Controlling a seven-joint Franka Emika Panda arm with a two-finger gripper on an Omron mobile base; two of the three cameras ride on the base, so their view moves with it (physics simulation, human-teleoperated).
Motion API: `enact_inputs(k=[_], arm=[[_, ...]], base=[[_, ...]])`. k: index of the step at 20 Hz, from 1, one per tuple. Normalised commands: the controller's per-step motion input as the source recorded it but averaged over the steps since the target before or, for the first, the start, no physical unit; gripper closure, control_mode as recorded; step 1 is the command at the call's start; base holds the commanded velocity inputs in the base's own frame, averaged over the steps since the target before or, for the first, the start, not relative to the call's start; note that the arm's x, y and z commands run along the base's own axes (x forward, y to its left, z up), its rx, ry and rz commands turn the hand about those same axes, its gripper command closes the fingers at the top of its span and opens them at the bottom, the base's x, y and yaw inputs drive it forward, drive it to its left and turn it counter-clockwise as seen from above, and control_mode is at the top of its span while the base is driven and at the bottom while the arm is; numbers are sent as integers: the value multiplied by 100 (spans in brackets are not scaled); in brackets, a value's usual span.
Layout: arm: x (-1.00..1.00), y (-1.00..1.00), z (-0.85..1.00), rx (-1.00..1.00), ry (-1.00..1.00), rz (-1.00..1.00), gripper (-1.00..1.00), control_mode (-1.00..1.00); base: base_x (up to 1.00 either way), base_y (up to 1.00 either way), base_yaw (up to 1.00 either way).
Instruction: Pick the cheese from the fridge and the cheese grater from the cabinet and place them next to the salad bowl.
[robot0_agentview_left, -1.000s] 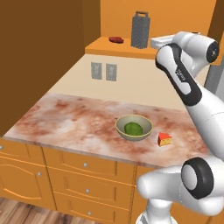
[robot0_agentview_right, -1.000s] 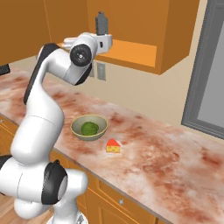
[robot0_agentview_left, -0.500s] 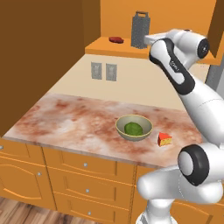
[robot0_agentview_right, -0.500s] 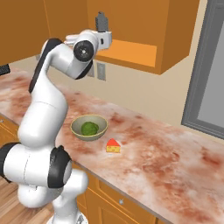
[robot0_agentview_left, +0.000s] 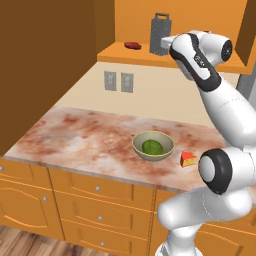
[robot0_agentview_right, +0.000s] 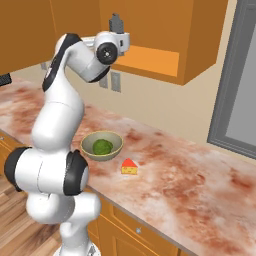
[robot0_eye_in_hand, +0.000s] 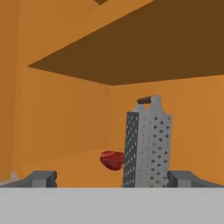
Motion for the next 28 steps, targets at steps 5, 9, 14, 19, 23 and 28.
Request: enact_inputs(k=[5, 9, 14, 19, 23, 28], arm=[[36, 0, 0, 0, 0, 8, -100, -100], [29, 0, 0, 0, 0, 6, -100, -100], [22, 0, 0, 0, 0, 5, -100, -100], [19, 0, 0, 0, 0, 2, -100, -100], [26, 0, 0, 0, 0, 0, -100, -100], [23, -4, 0, 0, 0, 0, -100, -100]], base=[[0, 0, 0], [0, 0, 0], [0, 0, 0], [0, 0, 0], [0, 0, 0], [0, 0, 0]])
